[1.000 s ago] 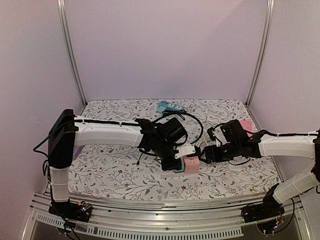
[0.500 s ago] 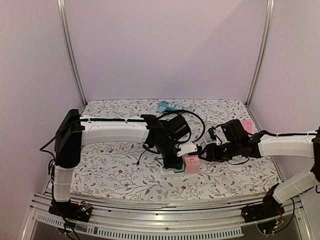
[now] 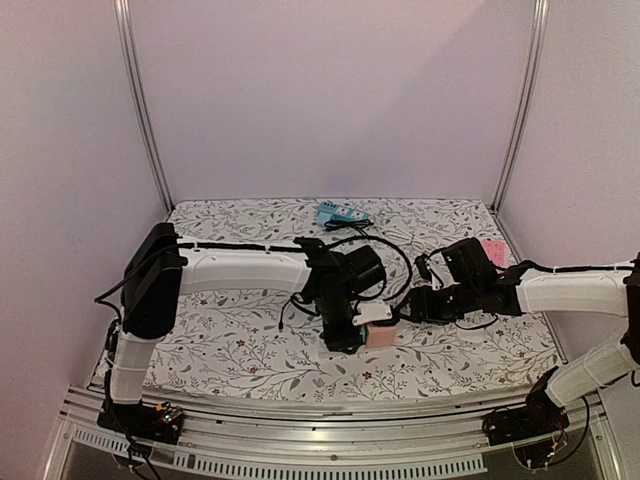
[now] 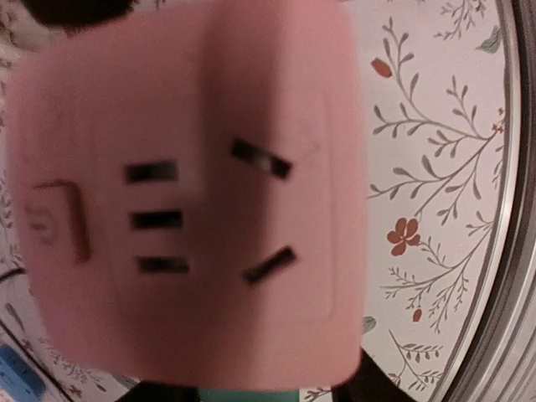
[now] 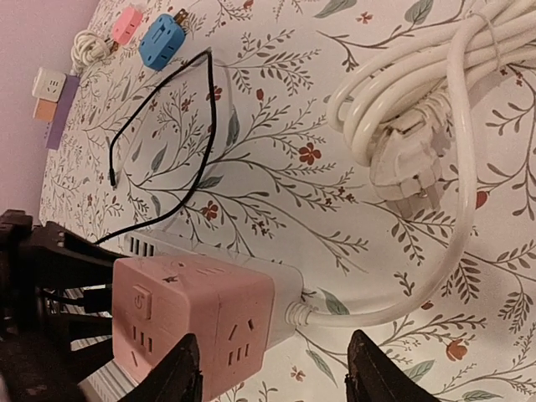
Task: Insert the plug
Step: Press the plug into the socket.
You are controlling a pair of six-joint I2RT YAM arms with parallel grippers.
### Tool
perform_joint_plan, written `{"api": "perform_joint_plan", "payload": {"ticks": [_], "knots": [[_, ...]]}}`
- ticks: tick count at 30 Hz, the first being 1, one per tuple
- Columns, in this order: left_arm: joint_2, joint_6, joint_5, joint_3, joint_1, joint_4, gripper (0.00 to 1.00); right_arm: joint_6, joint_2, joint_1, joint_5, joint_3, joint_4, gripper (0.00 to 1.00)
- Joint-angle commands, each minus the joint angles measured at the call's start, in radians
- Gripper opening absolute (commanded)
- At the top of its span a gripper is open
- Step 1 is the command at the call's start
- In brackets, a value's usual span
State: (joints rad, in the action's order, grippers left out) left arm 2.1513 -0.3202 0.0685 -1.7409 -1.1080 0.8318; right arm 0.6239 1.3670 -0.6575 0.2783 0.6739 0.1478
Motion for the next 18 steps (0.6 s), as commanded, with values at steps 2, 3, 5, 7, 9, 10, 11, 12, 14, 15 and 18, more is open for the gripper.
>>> {"api": "perform_joint_plan", "payload": {"ticks": [2, 3, 5, 7, 9, 10, 11, 12, 14, 15, 18], "knots": [[0.124, -0.086, -0.028, -0.088, -0.015, 0.195, 0.66, 0.000, -0.004, -0.021, 0.075, 0.025, -0.057, 0.59], [0.125, -0.098, -0.045, -0.121, -0.014, 0.206, 0.71, 0.000, -0.008, -0.021, 0.074, 0.027, -0.055, 0.60], [0.122, -0.113, -0.062, -0.177, -0.009, 0.223, 0.79, 0.002, -0.009, -0.021, 0.075, 0.030, -0.053, 0.60], [0.116, -0.119, -0.062, -0.220, -0.006, 0.239, 0.85, 0.001, -0.015, -0.022, 0.073, 0.033, -0.047, 0.60], [0.108, -0.128, -0.063, -0.237, -0.006, 0.254, 0.91, -0.001, -0.021, -0.022, 0.068, 0.036, -0.039, 0.60], [0.101, -0.131, -0.065, -0.236, -0.006, 0.260, 0.93, -0.005, -0.025, -0.022, 0.065, 0.039, -0.033, 0.60], [0.092, -0.135, -0.065, -0.229, -0.006, 0.263, 0.95, -0.009, -0.028, -0.023, 0.061, 0.043, -0.025, 0.61], [0.079, -0.138, -0.065, -0.218, -0.006, 0.263, 0.98, -0.015, -0.031, -0.021, 0.058, 0.047, -0.017, 0.62], [0.052, -0.150, -0.065, -0.204, -0.006, 0.263, 1.00, -0.034, -0.043, -0.023, 0.046, 0.058, 0.001, 0.64], [0.038, -0.158, -0.065, -0.200, -0.007, 0.264, 1.00, -0.041, -0.050, -0.022, 0.036, 0.066, 0.019, 0.65], [-0.010, -0.192, -0.105, -0.208, -0.007, 0.264, 0.99, -0.078, -0.074, -0.022, 0.004, 0.099, 0.078, 0.69]]}}
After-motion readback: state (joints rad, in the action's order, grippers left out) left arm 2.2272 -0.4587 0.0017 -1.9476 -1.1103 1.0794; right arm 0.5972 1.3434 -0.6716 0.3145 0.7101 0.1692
